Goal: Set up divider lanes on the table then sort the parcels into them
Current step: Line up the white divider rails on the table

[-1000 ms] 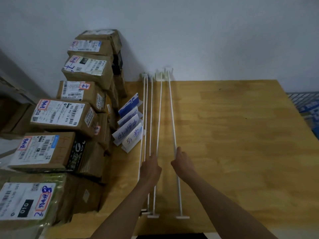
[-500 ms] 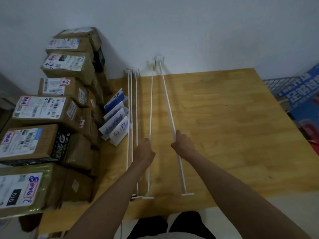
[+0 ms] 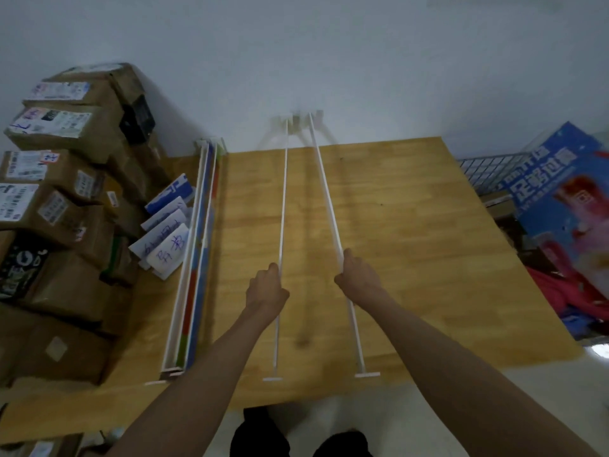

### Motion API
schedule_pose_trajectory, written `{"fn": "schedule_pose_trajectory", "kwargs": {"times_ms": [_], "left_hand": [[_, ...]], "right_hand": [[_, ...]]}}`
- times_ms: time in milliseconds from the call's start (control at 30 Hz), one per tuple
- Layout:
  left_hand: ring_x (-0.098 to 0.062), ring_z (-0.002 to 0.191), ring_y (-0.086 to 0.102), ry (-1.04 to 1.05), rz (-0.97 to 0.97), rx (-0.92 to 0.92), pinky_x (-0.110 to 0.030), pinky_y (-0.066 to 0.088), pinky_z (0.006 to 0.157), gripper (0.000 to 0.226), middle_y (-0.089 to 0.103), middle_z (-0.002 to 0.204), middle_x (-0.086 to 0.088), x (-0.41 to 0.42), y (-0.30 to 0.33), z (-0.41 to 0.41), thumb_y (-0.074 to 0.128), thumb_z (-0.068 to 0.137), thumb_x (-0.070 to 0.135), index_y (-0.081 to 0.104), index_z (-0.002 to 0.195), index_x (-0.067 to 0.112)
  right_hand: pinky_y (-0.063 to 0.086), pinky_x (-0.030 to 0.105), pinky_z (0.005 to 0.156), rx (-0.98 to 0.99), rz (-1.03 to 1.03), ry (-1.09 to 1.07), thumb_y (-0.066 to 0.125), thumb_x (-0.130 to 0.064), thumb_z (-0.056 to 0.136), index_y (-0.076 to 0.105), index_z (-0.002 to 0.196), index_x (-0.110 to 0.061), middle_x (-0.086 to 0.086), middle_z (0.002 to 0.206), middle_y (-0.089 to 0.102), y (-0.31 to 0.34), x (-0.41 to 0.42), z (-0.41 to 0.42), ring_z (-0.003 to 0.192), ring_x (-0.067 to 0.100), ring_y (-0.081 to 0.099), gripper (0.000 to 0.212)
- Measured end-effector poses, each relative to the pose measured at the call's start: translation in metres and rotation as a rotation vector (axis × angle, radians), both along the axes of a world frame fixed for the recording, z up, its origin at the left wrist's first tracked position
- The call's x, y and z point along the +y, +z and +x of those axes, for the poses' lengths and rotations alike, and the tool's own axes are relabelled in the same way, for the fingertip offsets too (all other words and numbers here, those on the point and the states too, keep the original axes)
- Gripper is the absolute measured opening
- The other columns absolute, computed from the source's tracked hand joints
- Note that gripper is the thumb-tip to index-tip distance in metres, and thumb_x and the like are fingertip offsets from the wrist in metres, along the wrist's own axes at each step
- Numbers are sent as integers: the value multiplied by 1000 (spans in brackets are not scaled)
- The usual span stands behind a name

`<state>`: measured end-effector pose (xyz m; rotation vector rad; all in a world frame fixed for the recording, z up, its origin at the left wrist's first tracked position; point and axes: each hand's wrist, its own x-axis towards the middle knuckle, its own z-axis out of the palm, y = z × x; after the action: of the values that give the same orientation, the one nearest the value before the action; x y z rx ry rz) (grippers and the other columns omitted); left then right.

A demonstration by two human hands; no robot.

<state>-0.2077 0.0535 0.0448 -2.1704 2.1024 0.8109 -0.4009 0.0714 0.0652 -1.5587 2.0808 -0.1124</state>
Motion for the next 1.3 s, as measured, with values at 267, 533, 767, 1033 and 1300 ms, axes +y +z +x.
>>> {"fn": "schedule_pose_trajectory", "kwargs": {"times_ms": [267,533,767,1033,1300], "left_hand": [[-33,99,60,-5,-17,3,-34,46,65,43,59,113,-14,22,12,-96,65,87,15,49,127,10],[-35,101,63,-16,-26,-13,-36,50,69,48,62,113,-15,15,6,-160,66,86,17,49,130,11],[-35,98,63,-42,-28,30,-38,51,69,44,63,110,-13,-7,-13,-214,67,84,16,50,124,10],[-36,97,63,-62,5,50,-37,48,69,43,62,111,-14,-4,-30,-272,67,85,15,49,124,9],[-35,98,63,16,52,17,-40,52,73,45,61,113,-13,6,-39,-330,64,87,15,47,129,11]], "right_hand": [[41,38,70,39,13,-39,56,-14,91,41,124,-6,19,114,59,4,36,-110,103,39,61,37],[48,43,75,71,8,-121,58,-16,90,41,123,-8,18,112,60,12,37,-206,102,41,62,39],[54,43,64,100,23,-168,56,-13,93,40,121,-10,9,96,55,8,10,-266,83,32,62,33],[51,42,64,110,92,-160,55,-13,92,40,119,-11,8,93,51,-19,2,-320,87,35,62,31],[45,38,64,104,152,-91,55,-13,93,40,121,-11,7,95,53,-42,1,-383,81,28,55,32]]}}
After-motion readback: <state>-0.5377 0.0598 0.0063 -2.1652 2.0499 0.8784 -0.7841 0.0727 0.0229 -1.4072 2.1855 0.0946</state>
